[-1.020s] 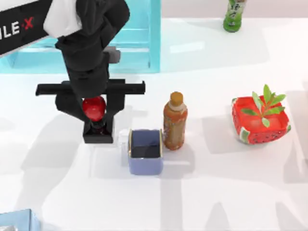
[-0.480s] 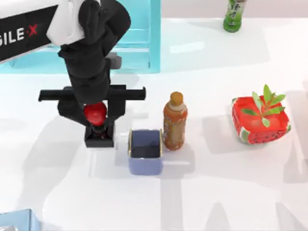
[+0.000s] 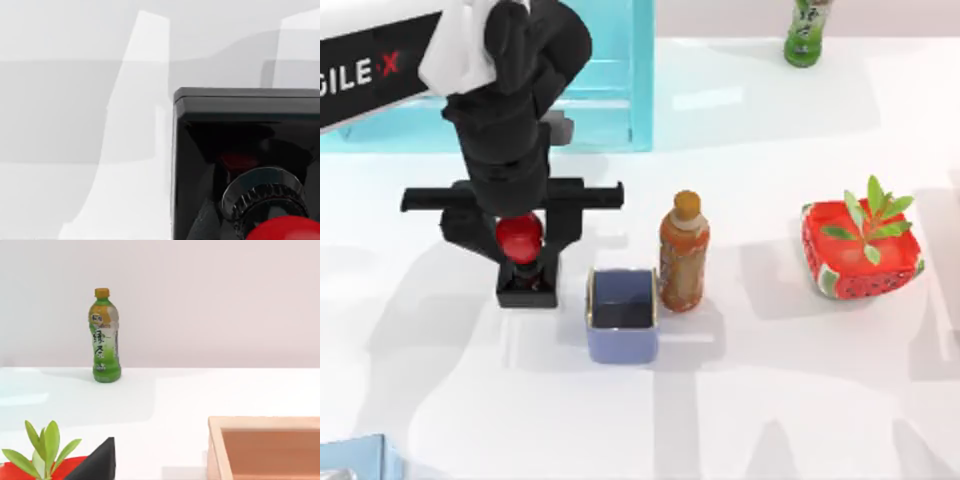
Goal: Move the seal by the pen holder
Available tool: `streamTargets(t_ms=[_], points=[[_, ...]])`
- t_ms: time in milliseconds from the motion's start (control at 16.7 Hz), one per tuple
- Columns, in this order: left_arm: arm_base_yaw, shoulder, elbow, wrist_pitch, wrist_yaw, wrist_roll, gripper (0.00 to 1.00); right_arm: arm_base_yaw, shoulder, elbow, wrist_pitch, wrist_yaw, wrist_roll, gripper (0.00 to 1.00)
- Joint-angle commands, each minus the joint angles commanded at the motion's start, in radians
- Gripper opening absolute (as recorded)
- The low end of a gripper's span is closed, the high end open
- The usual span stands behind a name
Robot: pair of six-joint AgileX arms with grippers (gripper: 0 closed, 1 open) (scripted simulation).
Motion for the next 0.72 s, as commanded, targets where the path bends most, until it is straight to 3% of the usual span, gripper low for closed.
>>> streamTargets(t_ms=[360, 720], points=[[0.000, 0.000, 0.000, 0.000, 0.000, 0.000, 0.98, 0.000, 0.000, 0.000, 0.000, 0.000, 0.000, 1.00], [0.000, 0.000, 0.000, 0.000, 0.000, 0.000, 1.00, 0.000, 0.000, 0.000, 0.000, 0.000, 0.000, 1.00]])
